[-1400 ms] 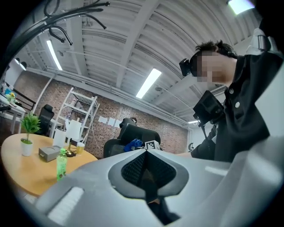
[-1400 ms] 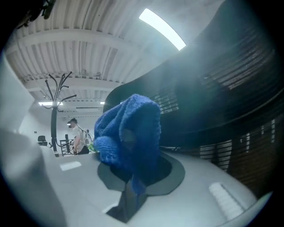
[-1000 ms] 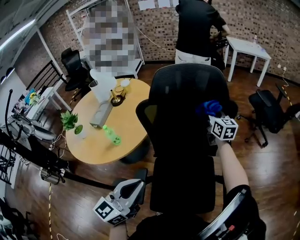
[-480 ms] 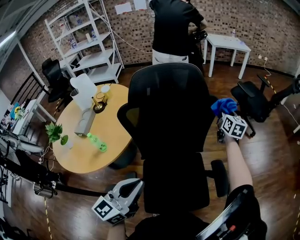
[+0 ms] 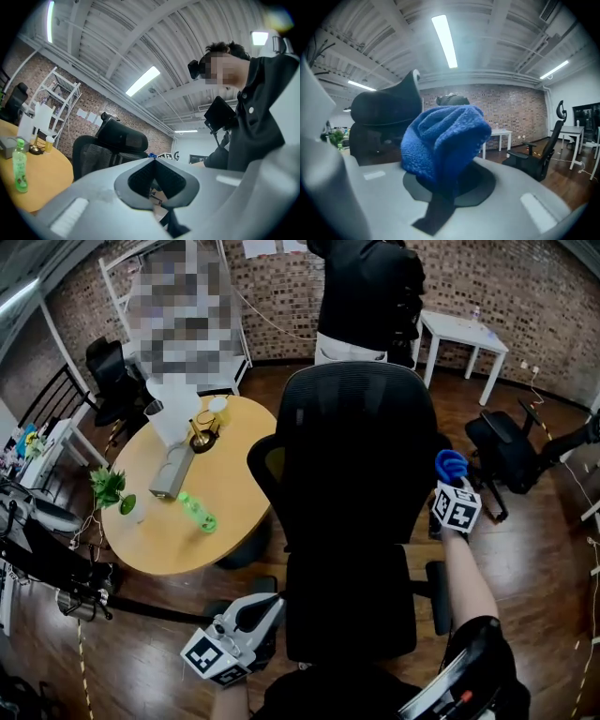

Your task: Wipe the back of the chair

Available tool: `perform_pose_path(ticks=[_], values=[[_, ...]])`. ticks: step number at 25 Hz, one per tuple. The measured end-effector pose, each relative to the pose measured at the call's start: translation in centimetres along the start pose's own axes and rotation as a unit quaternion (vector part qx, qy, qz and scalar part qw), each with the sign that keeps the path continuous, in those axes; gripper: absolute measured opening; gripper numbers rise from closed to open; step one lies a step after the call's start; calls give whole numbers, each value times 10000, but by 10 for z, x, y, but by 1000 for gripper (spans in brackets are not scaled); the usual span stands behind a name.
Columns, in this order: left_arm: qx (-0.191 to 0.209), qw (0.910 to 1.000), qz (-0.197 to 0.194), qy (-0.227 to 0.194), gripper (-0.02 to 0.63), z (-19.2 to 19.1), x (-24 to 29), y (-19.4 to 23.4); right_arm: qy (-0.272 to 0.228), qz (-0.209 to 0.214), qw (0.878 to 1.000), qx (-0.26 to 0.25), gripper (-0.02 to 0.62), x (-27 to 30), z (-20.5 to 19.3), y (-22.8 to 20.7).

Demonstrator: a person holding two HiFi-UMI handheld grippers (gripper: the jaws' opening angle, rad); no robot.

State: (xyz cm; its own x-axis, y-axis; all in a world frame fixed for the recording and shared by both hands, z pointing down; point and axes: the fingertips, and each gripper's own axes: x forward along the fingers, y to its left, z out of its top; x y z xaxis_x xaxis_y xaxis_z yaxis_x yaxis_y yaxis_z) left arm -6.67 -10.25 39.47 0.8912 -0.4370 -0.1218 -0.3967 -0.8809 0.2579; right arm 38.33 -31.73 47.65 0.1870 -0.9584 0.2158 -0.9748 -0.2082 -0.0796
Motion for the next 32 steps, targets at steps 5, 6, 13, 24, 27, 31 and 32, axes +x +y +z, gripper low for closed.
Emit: perform_pose_path(ticks=[5,6,13,24,27,31,32], values=[[29,9989,465,-81,5,8,-32,7,239,1058,9937,-290,52,25,-30,108],[51,9984,562,-102,5,8,-38,10,244,1219,9917,-326,52,30,-34,129],[101,9943,1040,-195,5,9,-70,10,170,2348,9716,-224,52,37,-51,253],[60,9830,1824,-223,5,14,-118,-3,367,4007,9134,-614,52,14,-76,410],[55,9768,2131,-176,5,8,-133,0,730,4684,8780,-669,52,5,-104,471],[113,9719,2339,-244,5,9,-142,2,1029,5498,8275,-487,52,-23,-125,527],[134,9713,2361,-252,5,10,-142,2,1007,5680,8159,-406,52,-31,-123,534]])
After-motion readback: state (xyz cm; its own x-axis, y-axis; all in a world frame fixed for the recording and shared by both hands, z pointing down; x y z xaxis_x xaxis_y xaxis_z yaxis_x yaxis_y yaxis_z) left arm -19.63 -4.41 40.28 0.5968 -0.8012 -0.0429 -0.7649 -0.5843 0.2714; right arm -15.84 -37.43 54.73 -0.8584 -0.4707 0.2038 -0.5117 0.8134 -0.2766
